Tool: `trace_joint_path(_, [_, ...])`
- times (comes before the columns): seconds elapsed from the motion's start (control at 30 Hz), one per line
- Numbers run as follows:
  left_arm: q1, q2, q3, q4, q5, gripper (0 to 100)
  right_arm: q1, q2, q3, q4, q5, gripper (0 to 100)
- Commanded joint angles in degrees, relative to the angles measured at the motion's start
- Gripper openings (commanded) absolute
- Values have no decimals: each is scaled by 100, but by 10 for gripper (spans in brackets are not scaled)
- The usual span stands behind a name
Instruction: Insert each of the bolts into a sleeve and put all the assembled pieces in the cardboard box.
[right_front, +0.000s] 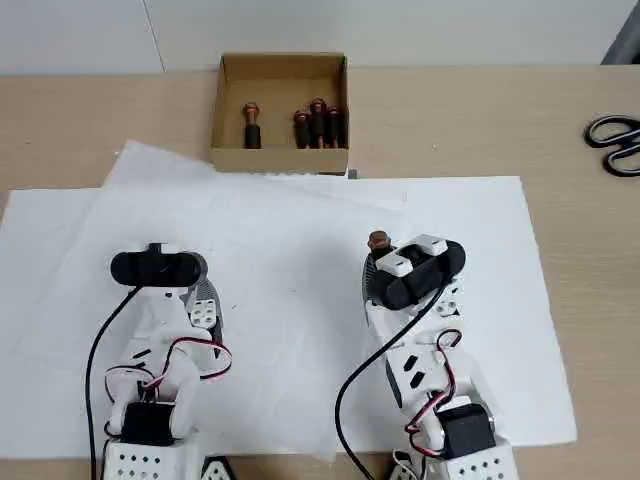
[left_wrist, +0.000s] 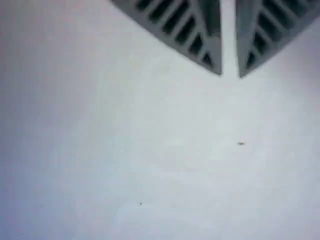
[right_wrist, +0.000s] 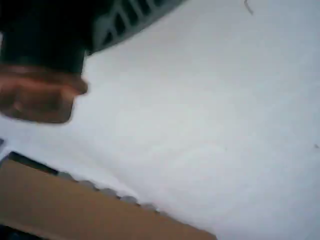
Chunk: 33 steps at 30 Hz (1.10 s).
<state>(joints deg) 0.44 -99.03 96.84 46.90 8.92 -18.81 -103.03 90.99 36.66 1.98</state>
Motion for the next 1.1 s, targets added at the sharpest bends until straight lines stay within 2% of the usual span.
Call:
trace_joint_path(0.0, [-26,-53,-92,26,18,6,22,48,-536,31,-255,2])
trace_joint_path(0.13, [-18,-53,-92,26,18,6,57,822,-1143,-13,-202,2])
trace_joint_path(0.33, [-18,-53,-92,26,18,6,57,3073,-2497,-593,-229,2])
trace_joint_path(0.77, [-18,-53,-92,26,18,6,48,7442,-4905,-3134,-246,2])
trace_joint_path(1.07, [-18,-53,-92,26,18,6,40,10176,-7121,-4004,-202,2])
